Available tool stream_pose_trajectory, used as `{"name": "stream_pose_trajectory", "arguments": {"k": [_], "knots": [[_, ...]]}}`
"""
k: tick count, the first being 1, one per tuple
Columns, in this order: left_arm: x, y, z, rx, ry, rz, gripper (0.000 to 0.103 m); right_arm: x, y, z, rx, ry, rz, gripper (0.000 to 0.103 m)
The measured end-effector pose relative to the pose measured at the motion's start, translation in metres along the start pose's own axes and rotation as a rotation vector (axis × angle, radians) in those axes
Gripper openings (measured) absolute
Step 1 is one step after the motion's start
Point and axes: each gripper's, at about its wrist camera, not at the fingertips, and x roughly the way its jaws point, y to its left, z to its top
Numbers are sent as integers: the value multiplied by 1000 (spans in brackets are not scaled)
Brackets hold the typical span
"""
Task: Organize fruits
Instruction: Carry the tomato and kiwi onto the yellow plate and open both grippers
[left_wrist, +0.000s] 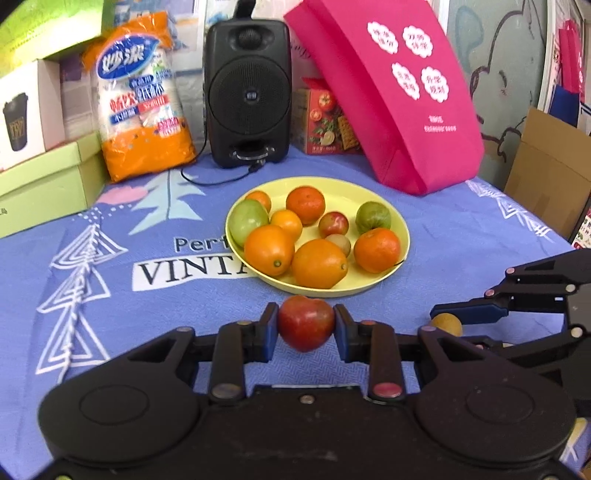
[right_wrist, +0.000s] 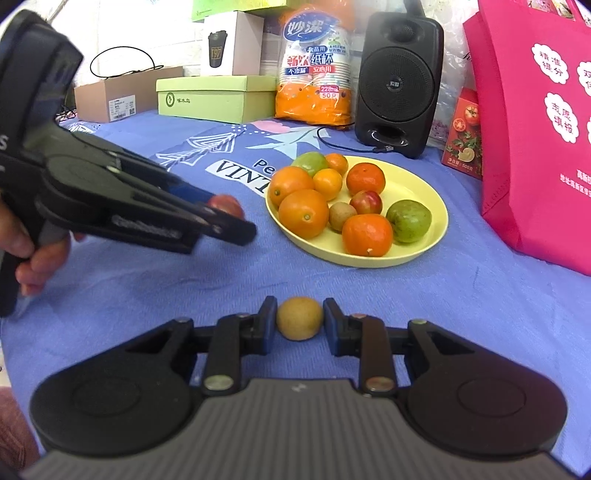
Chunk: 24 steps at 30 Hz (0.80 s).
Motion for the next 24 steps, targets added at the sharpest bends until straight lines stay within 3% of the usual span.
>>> {"name": "stream_pose_trajectory", "arguments": {"k": [8, 24], "knots": [[-14, 2, 20, 0, -45, -10, 30, -10, -9, 7, -2, -32, -16, 26], [85, -6, 83, 128, 10, 27, 30, 32, -82, 97, 91, -147, -61, 26]]}}
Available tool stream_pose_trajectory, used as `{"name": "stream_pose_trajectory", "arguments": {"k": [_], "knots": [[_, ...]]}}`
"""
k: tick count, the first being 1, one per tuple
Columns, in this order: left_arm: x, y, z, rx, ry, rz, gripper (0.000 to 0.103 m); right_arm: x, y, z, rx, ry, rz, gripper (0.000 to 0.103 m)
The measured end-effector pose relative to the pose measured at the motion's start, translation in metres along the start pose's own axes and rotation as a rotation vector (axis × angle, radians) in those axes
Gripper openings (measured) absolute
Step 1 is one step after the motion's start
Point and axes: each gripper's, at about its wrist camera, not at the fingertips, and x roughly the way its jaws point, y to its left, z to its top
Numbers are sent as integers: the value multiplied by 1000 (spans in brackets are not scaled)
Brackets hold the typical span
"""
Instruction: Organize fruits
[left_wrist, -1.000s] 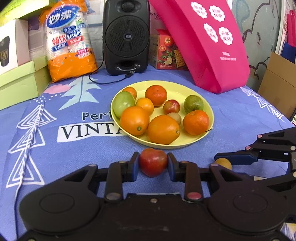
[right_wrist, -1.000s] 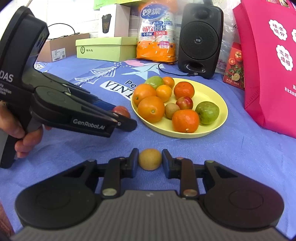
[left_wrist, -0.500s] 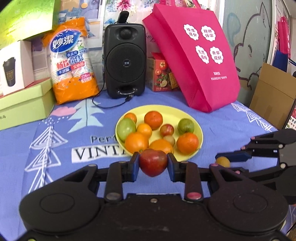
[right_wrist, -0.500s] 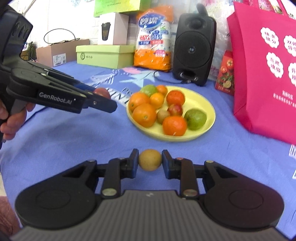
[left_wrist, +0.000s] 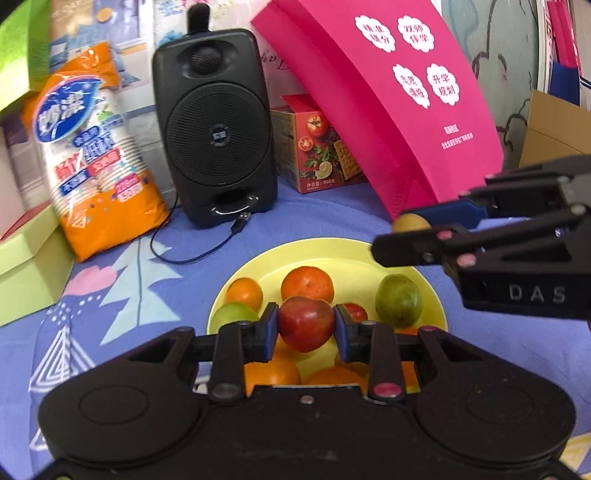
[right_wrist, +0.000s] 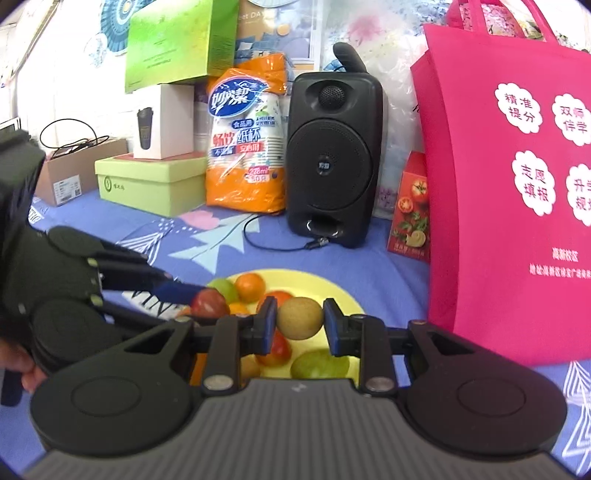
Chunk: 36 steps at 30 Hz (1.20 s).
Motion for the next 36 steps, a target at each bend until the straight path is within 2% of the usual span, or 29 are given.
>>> {"name": "stream_pose_trajectory", "arguments": {"k": [4, 7, 12, 13, 14, 16, 18, 20, 22, 23, 25, 28, 32, 34, 36], "knots": [[10, -4, 3, 9, 16, -9, 32, 15, -8, 8, 25, 15, 17, 27], [8, -5, 1, 7, 0, 11, 57, 24, -8, 9, 36, 31, 17, 30], [-4, -4, 1, 7, -6, 31, 58, 21, -2, 8, 16, 20, 11, 30], [-7, -4, 1, -2, -3, 35, 63, 18, -1, 8, 16, 16, 10, 32], [-11, -3, 1, -13, -5, 41, 75, 15, 0, 8, 18, 9, 9, 33], [-21, -2, 0, -32, -27, 68, 89, 8, 0, 8, 23, -5, 6, 39], [-31, -3, -1, -36, -39, 93, 93, -1, 1, 8, 27, -20, 0, 46], [-41, -4, -1, -49, -41, 124, 103, -11, 3, 8, 32, -35, -12, 54], [-52, -3, 0, -75, -39, 150, 103, -23, 4, 9, 45, -51, -28, 67], [-58, -2, 0, -90, -36, 161, 103, -29, 5, 8, 54, -61, -34, 70], [-72, 0, 0, -122, -38, 180, 103, -45, 7, 7, 84, -82, -58, 102], [-97, -1, -4, -163, -61, 208, 103, -72, 8, 2, 154, -120, -97, 103], [-131, -11, -12, -179, -99, 259, 103, -98, 7, -6, 262, -101, -126, 103], [-147, -18, -20, -188, -104, 306, 103, -112, 8, -13, 301, -102, -160, 103], [-159, -25, -28, -200, -102, 320, 103, -125, 9, -22, 337, -109, -209, 103]]}}
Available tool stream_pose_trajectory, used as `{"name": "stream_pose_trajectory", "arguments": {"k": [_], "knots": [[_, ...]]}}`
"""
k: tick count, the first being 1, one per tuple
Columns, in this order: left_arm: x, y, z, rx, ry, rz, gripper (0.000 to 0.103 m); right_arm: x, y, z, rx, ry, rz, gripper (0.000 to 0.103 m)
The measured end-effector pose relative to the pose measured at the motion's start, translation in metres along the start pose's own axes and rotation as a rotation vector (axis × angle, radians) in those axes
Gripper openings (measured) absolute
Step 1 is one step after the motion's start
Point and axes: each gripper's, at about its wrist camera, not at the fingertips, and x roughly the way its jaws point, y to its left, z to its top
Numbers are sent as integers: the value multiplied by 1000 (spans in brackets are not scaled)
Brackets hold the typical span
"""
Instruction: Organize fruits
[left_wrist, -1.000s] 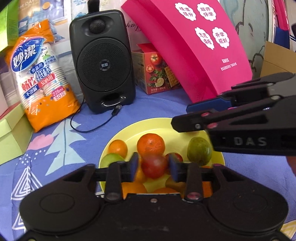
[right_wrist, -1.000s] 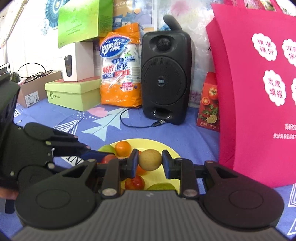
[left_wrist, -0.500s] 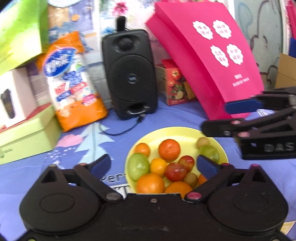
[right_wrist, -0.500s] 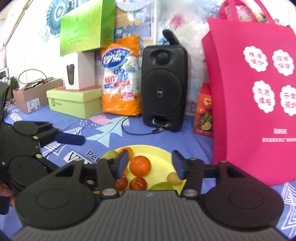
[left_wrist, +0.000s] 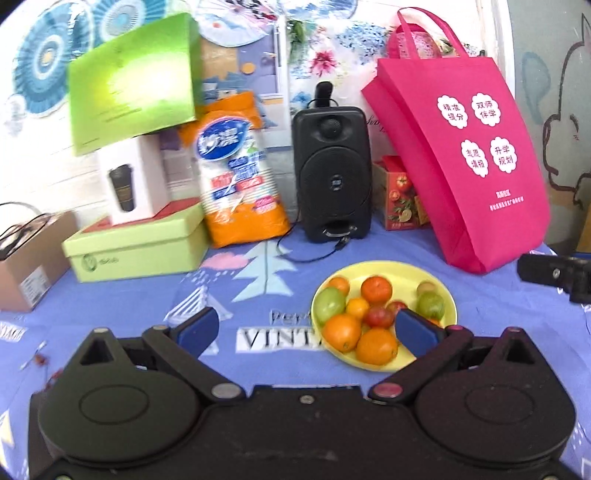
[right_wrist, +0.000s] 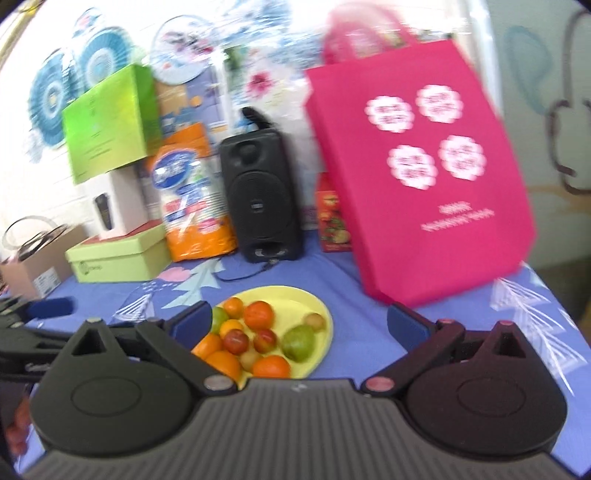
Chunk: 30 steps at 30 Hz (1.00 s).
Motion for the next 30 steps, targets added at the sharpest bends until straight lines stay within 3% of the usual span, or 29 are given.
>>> {"name": "stream_pose_trajectory", "arguments": {"k": [4, 8, 14, 24, 28, 30], "knots": [[-28, 4, -23, -53, -5, 5, 103, -20, -3, -20, 3, 7, -89, 103], [-55, 1, -45, -29, -26, 66, 103, -32, 4, -44, -55, 14, -142, 103], [-89, -1, -67, -23, -48, 72, 103, -48, 16, -72, -95, 14, -137, 103], [-115, -2, -70, -39, -93, 17, 103, -68, 33, -75, -151, -14, -103, 103], [-122, -7, -72, -47, -146, 96, 103, -69, 35, -75, -165, -7, -109, 103], [-123, -4, -71, -61, -140, 76, 103, -70, 35, -75, -167, -7, -109, 103]]}}
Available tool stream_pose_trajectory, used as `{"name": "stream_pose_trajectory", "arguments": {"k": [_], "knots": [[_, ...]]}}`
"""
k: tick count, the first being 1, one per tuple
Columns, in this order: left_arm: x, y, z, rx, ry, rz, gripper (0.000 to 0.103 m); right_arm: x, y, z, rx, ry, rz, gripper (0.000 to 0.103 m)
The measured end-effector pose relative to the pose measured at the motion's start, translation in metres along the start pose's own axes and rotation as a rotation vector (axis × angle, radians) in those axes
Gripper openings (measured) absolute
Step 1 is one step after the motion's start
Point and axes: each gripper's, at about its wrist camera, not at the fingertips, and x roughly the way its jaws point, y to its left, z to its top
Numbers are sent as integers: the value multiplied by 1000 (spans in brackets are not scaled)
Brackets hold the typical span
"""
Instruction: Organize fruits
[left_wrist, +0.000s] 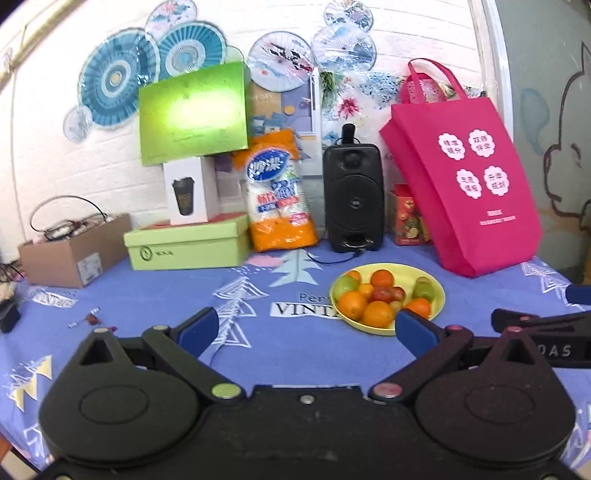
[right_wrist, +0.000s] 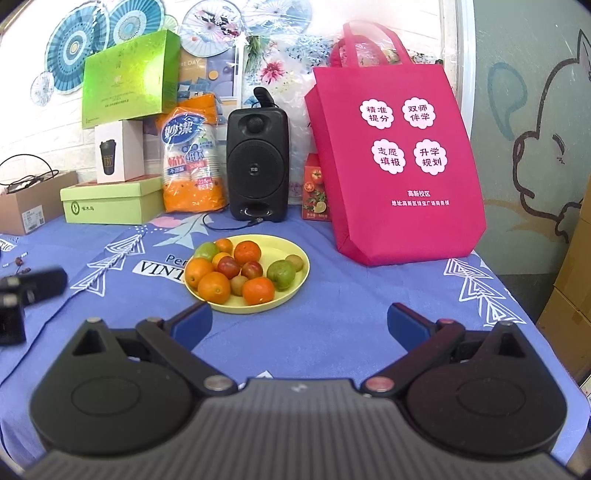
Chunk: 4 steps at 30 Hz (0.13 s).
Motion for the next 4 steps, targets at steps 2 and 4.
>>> {"name": "stream_pose_trajectory", "arguments": {"k": [2, 4], "knots": [[0, 2, 1, -11, 10, -7, 103, 0, 0, 0, 0, 1, 0, 103], [5, 5, 2, -18, 37, -31, 103, 0, 1, -1, -2, 5, -2, 103]]}}
